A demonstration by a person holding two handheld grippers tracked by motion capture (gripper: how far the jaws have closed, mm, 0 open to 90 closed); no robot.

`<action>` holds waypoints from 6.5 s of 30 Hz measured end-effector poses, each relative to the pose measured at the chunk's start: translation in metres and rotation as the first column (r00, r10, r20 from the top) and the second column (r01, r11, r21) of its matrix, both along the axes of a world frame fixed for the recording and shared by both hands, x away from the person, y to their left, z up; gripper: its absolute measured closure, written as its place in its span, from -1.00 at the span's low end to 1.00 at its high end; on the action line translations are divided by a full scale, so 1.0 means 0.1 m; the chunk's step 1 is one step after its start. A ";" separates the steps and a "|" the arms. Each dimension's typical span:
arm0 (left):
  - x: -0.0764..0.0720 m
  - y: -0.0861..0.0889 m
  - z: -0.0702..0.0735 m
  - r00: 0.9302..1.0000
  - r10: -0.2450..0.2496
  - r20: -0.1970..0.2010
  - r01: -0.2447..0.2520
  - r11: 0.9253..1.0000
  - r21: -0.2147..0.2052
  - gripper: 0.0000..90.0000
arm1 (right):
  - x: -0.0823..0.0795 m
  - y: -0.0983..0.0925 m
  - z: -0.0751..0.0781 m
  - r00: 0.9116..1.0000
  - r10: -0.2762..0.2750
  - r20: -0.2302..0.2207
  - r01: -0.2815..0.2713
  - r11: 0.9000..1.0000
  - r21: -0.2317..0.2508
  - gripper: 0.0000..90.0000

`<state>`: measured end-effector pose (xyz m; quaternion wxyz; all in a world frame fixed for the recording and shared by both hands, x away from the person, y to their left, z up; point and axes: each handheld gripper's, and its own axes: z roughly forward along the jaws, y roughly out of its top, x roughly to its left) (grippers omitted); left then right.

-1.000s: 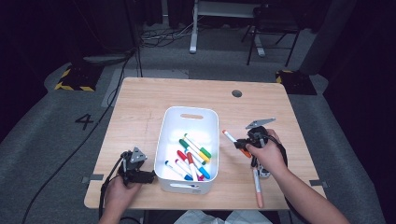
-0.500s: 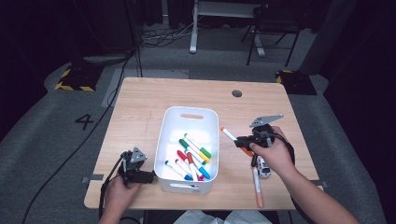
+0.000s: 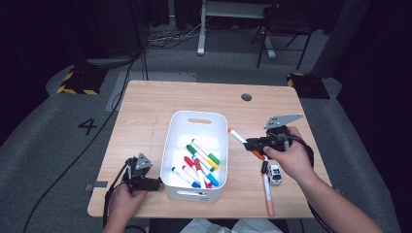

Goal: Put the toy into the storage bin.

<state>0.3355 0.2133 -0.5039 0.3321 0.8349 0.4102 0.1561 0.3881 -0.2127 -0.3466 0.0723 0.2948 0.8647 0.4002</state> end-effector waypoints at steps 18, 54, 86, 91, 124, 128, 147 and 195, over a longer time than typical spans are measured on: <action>0.01 -0.01 -0.01 1.000 -0.004 -0.004 0.004 1.000 -0.006 -0.68 | -0.01 0.44 0.11 0.994 0.110 0.010 -0.109 0.993 -0.037 0.71; 0.03 -0.02 0.00 1.000 0.008 -0.007 -0.008 1.000 -0.006 -0.69 | 0.23 1.17 0.01 0.978 0.206 0.036 -0.201 0.974 -0.105 0.71; 0.03 -0.02 0.00 1.000 0.010 -0.006 -0.010 1.000 -0.006 -0.68 | 0.19 1.31 -0.22 0.966 0.259 -0.014 -0.258 0.953 -0.160 -0.12; 0.03 -0.02 0.00 1.000 0.009 -0.006 -0.009 1.000 -0.006 -0.68 | 0.17 1.19 -0.16 0.972 0.236 0.010 -0.233 0.964 -0.131 -0.14; 0.03 -0.02 0.00 1.000 0.010 -0.006 -0.010 1.000 -0.006 -0.68 | 0.32 0.00 -0.07 0.999 -0.043 0.013 0.044 0.996 -0.077 -0.19; 0.03 -0.02 0.00 1.000 0.010 -0.006 -0.010 1.000 -0.006 -0.68 | 0.37 -0.14 -0.13 0.996 -0.084 -0.009 0.083 0.993 -0.084 -0.18; 0.03 -0.03 0.00 1.000 0.011 -0.008 -0.012 1.000 -0.006 -0.68 | 0.52 -0.60 -0.74 0.961 -0.250 -0.118 0.229 0.959 -0.167 -0.18; 0.03 -0.03 0.00 1.000 0.018 -0.005 -0.018 1.000 -0.007 -0.69 | 0.60 -0.15 -1.19 0.972 -0.204 -0.115 0.170 0.951 -0.257 0.65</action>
